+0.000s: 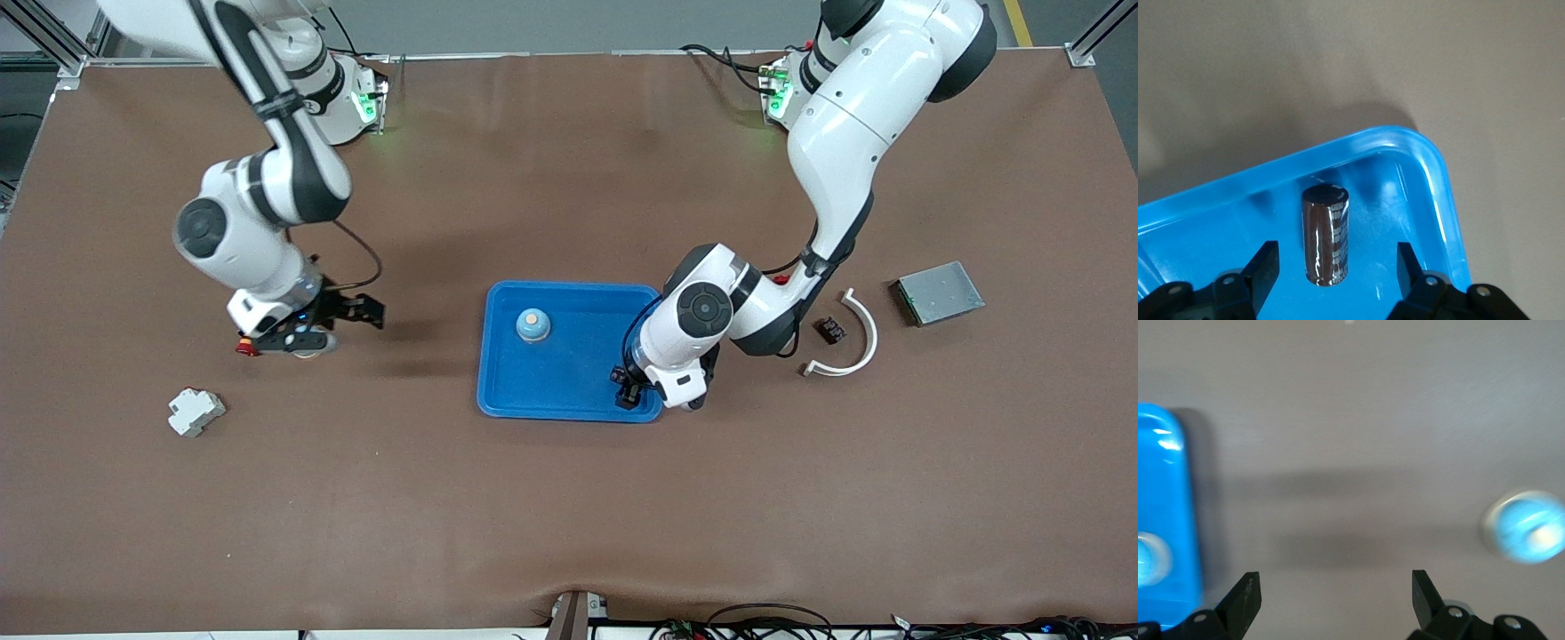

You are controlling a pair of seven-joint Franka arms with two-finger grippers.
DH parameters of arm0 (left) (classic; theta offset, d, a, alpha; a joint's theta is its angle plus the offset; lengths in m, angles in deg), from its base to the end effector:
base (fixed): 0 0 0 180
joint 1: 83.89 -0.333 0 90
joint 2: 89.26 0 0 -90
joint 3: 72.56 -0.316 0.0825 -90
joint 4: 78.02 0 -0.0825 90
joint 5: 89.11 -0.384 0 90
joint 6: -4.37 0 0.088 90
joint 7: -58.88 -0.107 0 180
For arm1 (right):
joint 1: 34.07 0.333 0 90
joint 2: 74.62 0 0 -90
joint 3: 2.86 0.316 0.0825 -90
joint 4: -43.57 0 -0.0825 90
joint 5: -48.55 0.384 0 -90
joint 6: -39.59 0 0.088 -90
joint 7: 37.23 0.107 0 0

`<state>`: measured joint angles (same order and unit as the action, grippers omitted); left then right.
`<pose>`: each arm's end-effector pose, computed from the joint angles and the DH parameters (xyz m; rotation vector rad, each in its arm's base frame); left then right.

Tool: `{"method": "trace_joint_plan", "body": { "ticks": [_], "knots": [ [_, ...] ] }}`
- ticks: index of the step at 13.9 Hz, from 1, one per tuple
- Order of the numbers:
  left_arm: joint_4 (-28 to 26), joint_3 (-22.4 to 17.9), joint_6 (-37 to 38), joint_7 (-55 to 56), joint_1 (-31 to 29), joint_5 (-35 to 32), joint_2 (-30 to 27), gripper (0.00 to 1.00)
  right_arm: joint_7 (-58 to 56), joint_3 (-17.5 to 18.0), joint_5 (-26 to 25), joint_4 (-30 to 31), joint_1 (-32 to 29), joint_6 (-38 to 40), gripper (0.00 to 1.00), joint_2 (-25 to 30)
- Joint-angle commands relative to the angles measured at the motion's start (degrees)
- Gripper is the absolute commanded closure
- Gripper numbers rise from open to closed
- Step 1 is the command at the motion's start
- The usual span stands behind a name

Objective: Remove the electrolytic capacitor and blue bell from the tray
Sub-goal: 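Grasp the second capacitor with the left gripper while the right gripper releases the bell, then reach into the tray and grasp the second blue bell with the right gripper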

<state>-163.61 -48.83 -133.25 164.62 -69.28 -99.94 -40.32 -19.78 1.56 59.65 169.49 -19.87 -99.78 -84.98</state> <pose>0.6025 -0.4043 0.2036 2.4525 1.6639 -0.1750 0.5275 0.1780 0.3067 -2.9825 0.1868 -0.0093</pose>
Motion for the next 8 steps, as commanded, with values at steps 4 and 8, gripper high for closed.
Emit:
{"method": "trace_joint_plan", "body": {
  "ticks": [4, 8],
  "knots": [
    [1.75, -1.06, 0.07, -0.19, 1.56, -0.33, 1.95, 0.21, 28.66, -0.81, 0.15, -9.61, 16.01, 0.15, 0.0, -4.29],
    [1.66, -1.33, 0.16, -0.19, 1.82, -0.33, 2.04, 0.54, 45.63, -1.25, -12.38, -21.92, 21.39, 0.85, 0.0, -15.72]
  ]
}}
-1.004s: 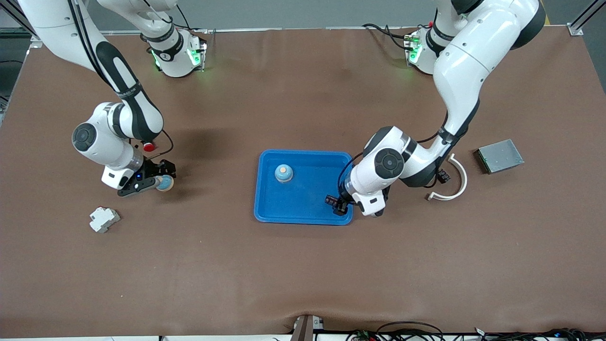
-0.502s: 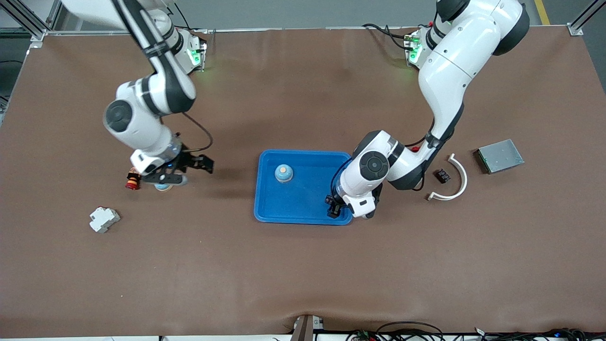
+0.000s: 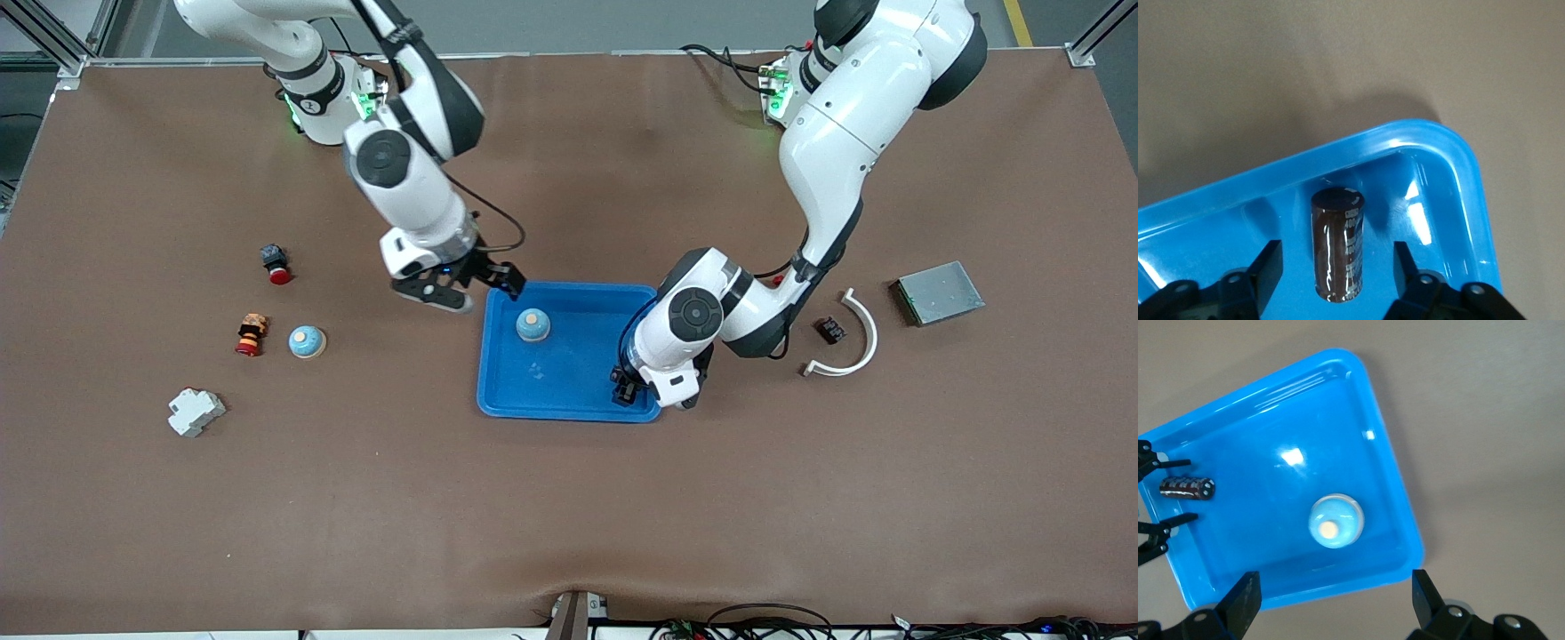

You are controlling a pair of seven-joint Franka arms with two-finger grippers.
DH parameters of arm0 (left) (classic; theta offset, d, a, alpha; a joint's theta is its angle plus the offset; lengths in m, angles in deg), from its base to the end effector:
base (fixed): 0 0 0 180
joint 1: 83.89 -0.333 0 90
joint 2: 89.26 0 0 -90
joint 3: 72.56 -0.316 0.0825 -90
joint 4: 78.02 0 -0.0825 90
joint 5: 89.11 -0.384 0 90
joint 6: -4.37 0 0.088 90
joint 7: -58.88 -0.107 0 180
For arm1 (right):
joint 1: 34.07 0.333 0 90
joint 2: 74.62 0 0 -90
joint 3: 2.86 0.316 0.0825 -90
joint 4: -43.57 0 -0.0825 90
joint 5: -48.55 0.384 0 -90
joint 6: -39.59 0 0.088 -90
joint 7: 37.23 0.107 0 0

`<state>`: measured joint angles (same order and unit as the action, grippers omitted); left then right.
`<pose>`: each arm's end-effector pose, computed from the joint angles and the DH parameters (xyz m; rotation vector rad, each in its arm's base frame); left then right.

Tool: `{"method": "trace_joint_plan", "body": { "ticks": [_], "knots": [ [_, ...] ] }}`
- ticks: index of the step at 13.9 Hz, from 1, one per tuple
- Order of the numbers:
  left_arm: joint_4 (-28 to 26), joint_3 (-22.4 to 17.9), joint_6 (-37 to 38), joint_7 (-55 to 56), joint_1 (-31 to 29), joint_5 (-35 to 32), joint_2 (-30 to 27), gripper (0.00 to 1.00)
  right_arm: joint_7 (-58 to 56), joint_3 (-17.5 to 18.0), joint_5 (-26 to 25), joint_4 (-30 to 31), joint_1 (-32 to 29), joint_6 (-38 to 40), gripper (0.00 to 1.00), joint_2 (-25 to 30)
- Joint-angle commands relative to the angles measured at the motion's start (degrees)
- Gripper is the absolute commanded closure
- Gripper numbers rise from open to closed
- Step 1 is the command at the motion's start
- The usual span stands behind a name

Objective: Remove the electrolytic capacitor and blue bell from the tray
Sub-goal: 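Reach into the tray and grasp the second blue bell with the right gripper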

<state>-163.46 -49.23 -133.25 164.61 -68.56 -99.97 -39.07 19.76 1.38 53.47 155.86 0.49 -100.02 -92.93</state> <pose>0.5974 -0.4077 0.1884 2.4718 1.6663 -0.1900 0.4895 0.3910 0.3285 -2.9135 0.5665 -0.0648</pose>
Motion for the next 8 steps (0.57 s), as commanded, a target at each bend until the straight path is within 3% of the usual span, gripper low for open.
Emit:
{"method": "trace_joint_plan", "body": {
  "ticks": [1, 3, 4, 5, 8],
  "knots": [
    [1.51, -0.92, 0.16, -0.09, 1.1, -0.31, 0.79, 0.61, 6.82, -0.99, -8.07, -9.36, 1.03, 1.01, 0.0, -9.27],
    [1.51, -0.92, 0.6, -0.09, 1.1, -0.31, 0.79, 0.75, 7.17, -0.99, -8.61, -9.72, 1.29, -0.04, 0.0, -11.74],
    [1.51, -0.92, 0.87, -0.09, 1.02, -0.31, 0.61, 0.92, 7.26, -0.99, -8.61, -9.72, 1.73, -1.17, 0.0, -12.88],
    [1.51, -0.92, 1.39, -0.09, 1.1, -0.39, 0.53, 1.0, 7.61, -1.08, -8.7, -9.8, 1.99, -2.58, 0.0, -14.02],
    [1.77, -0.92, 5.6, -0.09, 1.45, -0.57, -1.83, 1.0, 8.05, -1.17, -8.79, -9.72, 2.96, -7.41, 0.0, -17.54]
  ]
}}
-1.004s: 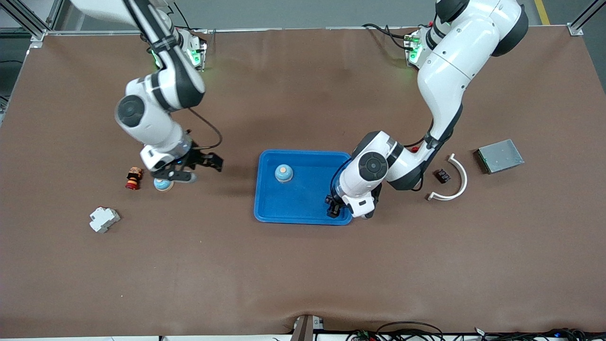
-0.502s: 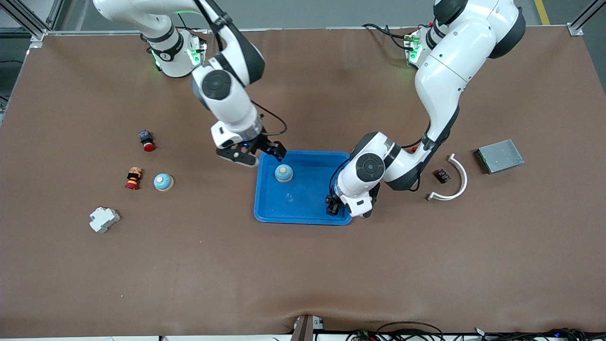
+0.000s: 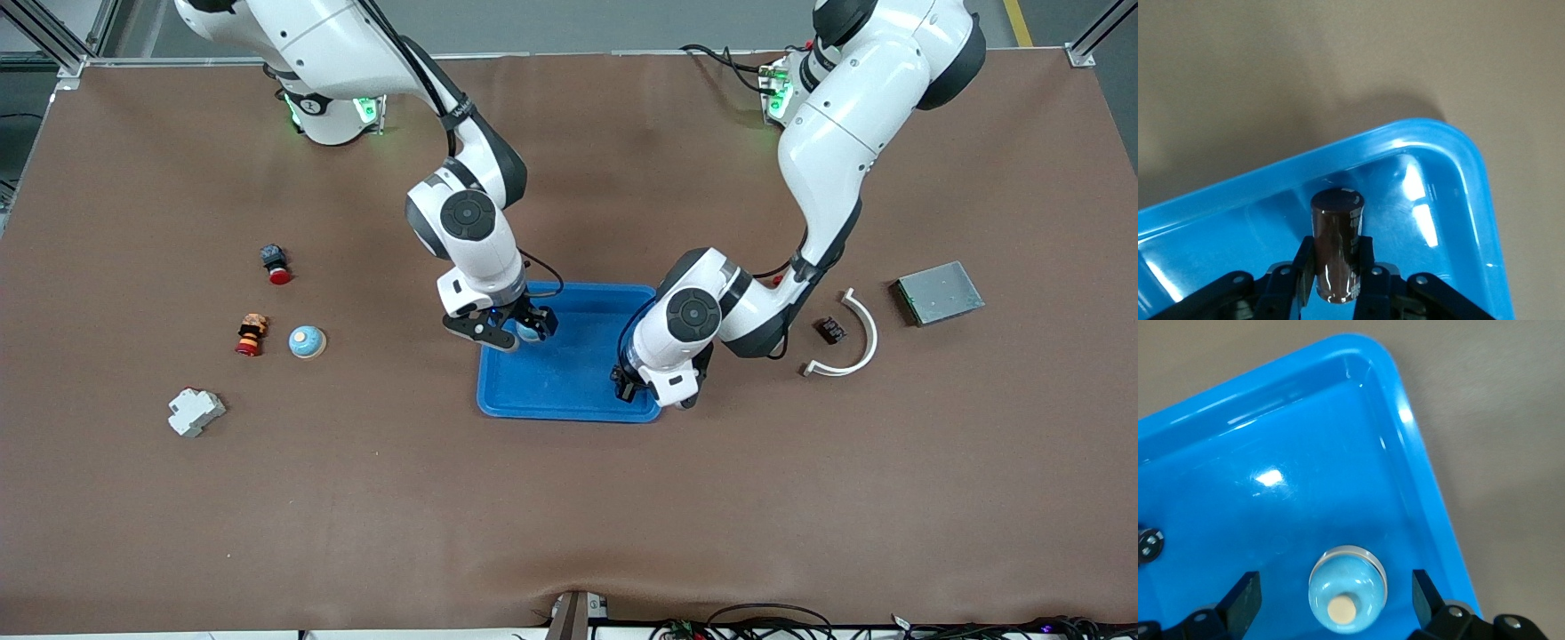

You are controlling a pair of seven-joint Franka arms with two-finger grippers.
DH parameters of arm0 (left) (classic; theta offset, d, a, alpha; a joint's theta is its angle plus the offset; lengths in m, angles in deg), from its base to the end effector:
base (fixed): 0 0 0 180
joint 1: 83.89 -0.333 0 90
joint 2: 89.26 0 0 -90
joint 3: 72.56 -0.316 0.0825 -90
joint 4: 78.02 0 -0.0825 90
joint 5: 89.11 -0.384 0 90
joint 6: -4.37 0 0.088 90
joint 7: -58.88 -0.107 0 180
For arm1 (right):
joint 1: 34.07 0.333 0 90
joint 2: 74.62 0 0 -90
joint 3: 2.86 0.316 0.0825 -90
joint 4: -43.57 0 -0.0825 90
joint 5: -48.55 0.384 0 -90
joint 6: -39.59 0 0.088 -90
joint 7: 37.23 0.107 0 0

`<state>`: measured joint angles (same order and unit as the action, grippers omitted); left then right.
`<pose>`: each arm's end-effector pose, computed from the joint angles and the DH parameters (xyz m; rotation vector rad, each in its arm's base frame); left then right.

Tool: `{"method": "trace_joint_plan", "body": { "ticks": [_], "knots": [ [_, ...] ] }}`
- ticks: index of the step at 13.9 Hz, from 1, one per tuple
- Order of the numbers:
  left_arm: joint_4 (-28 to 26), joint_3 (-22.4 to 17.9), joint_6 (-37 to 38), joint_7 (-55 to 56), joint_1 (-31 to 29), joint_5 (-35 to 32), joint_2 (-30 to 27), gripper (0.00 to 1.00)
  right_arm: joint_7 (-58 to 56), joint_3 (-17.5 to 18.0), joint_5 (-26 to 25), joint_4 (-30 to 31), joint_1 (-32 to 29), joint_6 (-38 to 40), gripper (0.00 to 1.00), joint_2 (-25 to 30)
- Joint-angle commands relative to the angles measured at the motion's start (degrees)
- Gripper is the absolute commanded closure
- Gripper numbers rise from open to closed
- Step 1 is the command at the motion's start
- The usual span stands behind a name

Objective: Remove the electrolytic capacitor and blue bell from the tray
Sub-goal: 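Reach into the tray and grasp the second blue bell with the right gripper, then lift the bell with the right gripper while the left gripper carries the capacitor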

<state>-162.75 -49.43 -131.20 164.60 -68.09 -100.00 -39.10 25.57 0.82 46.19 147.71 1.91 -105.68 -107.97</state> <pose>0.5960 -0.4097 0.1898 2.4978 1.6714 -0.1967 0.5136 0.4220 0.2309 -2.9709 0.5785 -0.1200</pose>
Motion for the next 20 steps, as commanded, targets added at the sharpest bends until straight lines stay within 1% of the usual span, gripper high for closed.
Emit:
{"method": "trace_joint_plan", "body": {
  "ticks": [1, 3, 4, 6, 9, 12, 14, 16, 18, 19, 20],
  "knots": [
    [1.23, -0.72, 5.04, -0.08, 0.9, -0.89, -3.13, 1.0, 2.33, -0.6, -1.51, -1.57, 2.07, -2.11, 0.0, -2.95],
    [1.32, -0.28, 7.94, -0.43, -0.5, -1.42, -6.72, 1.0, 2.24, -0.6, -2.55, -1.31, 2.6, -2.21, 0.0, -3.48],
    [1.23, -0.19, 10.21, -1.91, -1.9, -1.33, -8.57, 1.0, 2.33, -0.69, -3.43, -1.3, 3.12, -2.12, 0.0, -3.92],
    [1.15, -0.1, 14.61, -6.38, -4.02, -1.07, -12.17, 1.0, 2.33, -0.69, -3.62, -1.13, 3.48, -2.12, 0.0, -4.01],
    [0.88, 0.07, 24.88, -20.77, -9.72, 0.24, -16.49, 1.0, 2.24, -0.78, -3.7, -1.04, 3.74, -1.68, 0.0, -4.01],
    [0.62, -0.02, 31.14, -31.07, -15.34, 0.6, -16.68, 1.0, 2.15, -0.86, -5.55, -0.95, 3.66, -1.33, 0.0, -4.01],
    [-1.39, -0.1, 32.03, -39.76, -21.05, -0.19, -16.59, 1.0, 2.15, -1.21, -7.04, -0.87, 3.39, -1.24, 0.0, -4.1],
    [-2.19, -0.11, 32.12, -48.91, -27.46, -0.19, -15.71, 1.0, 2.07, -1.22, -7.31, -0.95, 3.39, -1.24, 0.0, -4.18],
    [-2.63, -0.45, 31.51, -56.73, -31.35, -0.54, -13.96, 1.0, 2.15, -1.22, -7.22, -0.95, 3.39, -1.15, 0.0, -4.18],
    [-2.46, -0.63, 30.99, -59.03, -33.01, -1.15, -12.47, 1.0, 2.24, -1.22, -7.22, -1.13, 3.48, -1.24, 0.02, -4.45],
    [-2.54, -0.63, 29.15, -59.84, -34.16, -1.51, -10.98, 1.0, 2.24, -1.22, -7.22, -1.3, 3.48, -1.24, 0.09, -4.71]
  ]
}}
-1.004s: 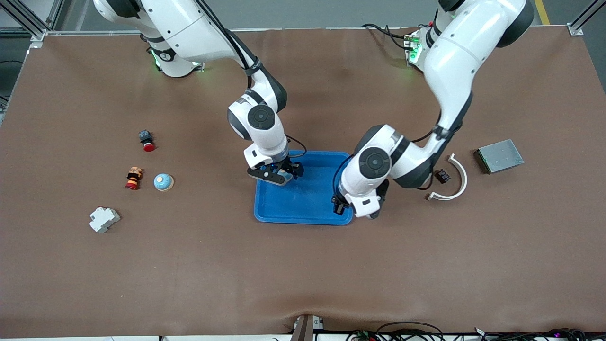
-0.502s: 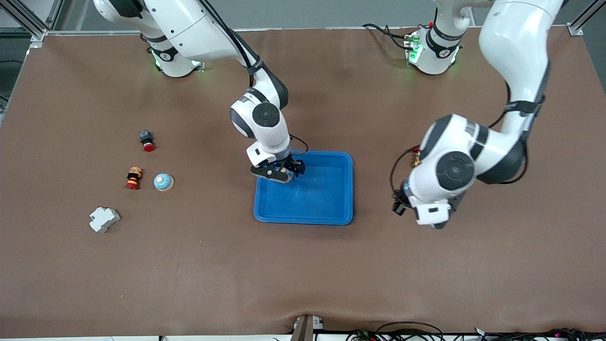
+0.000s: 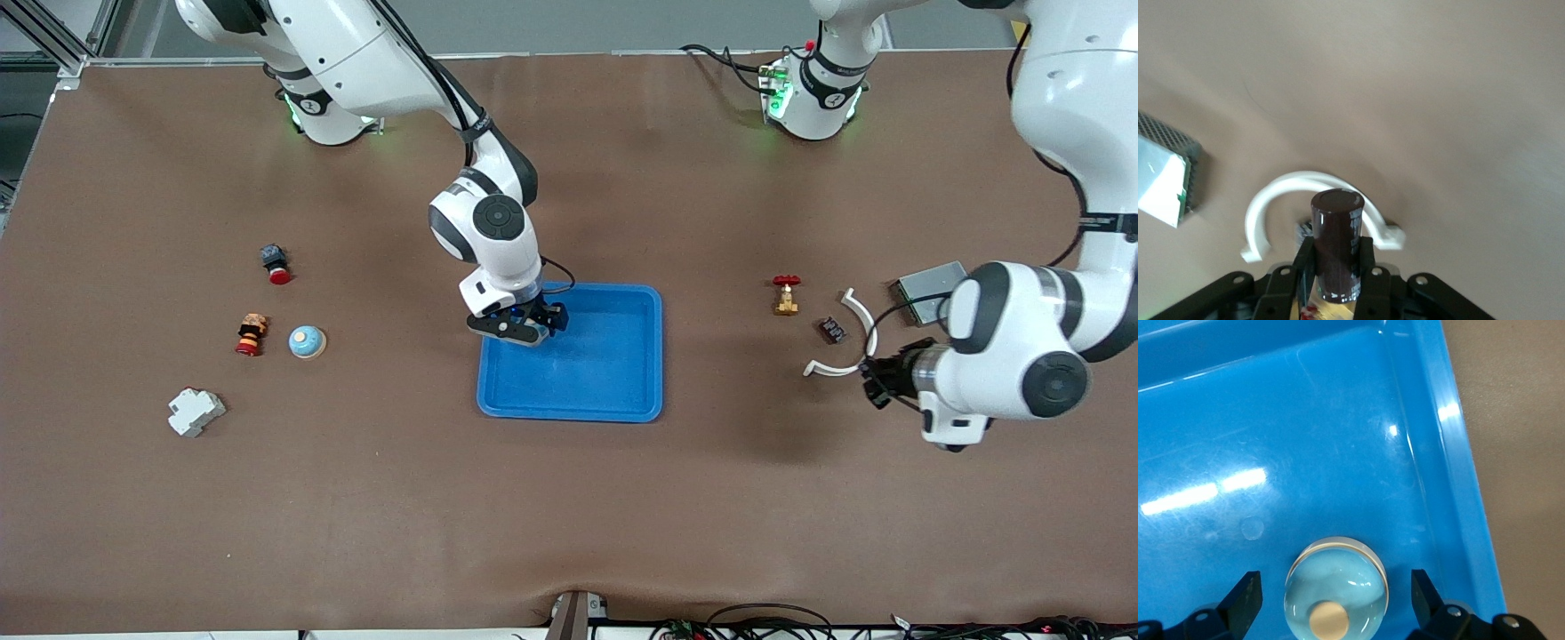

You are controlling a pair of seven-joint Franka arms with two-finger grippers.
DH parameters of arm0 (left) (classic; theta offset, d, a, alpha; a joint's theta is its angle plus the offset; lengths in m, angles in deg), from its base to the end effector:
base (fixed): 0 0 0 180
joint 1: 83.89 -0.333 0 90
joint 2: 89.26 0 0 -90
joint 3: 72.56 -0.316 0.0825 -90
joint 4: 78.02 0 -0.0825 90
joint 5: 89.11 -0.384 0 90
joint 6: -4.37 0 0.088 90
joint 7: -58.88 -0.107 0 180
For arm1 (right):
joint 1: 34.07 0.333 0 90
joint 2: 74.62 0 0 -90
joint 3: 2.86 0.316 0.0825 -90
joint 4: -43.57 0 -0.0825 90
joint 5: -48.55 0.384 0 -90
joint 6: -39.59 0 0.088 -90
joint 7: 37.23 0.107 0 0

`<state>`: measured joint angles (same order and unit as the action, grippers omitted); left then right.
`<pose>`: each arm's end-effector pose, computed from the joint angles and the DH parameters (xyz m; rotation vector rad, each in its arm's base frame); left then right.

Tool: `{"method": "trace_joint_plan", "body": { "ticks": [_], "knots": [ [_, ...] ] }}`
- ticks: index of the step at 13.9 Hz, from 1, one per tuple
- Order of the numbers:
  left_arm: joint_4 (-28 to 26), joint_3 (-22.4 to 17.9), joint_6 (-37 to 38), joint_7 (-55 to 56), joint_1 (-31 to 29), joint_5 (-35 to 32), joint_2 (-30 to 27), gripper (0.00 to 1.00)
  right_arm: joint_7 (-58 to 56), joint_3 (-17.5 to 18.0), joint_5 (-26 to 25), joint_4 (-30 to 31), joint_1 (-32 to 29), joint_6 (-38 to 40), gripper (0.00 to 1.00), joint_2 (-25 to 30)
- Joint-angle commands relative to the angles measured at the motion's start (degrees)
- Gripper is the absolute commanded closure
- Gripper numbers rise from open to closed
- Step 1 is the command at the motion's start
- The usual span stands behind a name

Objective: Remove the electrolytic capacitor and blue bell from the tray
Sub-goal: 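Lift the bell with the right gripper while the left gripper carries the capacitor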

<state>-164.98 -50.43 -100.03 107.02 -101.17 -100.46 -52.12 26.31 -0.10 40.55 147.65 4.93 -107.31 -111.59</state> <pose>0.6707 -0.0036 0.2811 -2.8379 -1.0596 0.4379 0.4924 0.4394 0.1920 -3.0576 0.4281 -0.1634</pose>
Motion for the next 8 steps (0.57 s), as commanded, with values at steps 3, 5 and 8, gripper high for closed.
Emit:
{"method": "trace_joint_plan", "body": {
  "ticks": [3, 5, 8],
  "knots": [
    [-0.4, 0.1, -6.07, -2.44, -1.53, -5.86, 5.84, 1.0, 1.33, -0.3, -2.02, -1.25, 0.37, 0.3, 0.22, -1.52],
    [0.12, 0.1, -6.77, -2.61, -1.36, -7.62, 6.81, 1.0, 1.33, -0.3, -2.02, -1.6, 0.64, 0.12, 0.66, -1.79],
    [0.04, -0.16, -8.62, -3.93, -1.71, -9.48, 7.52, 1.0, 1.59, -0.12, -1.06, -2.82, -0.15, 0.47, 1.0, -1.88]
  ]
}}
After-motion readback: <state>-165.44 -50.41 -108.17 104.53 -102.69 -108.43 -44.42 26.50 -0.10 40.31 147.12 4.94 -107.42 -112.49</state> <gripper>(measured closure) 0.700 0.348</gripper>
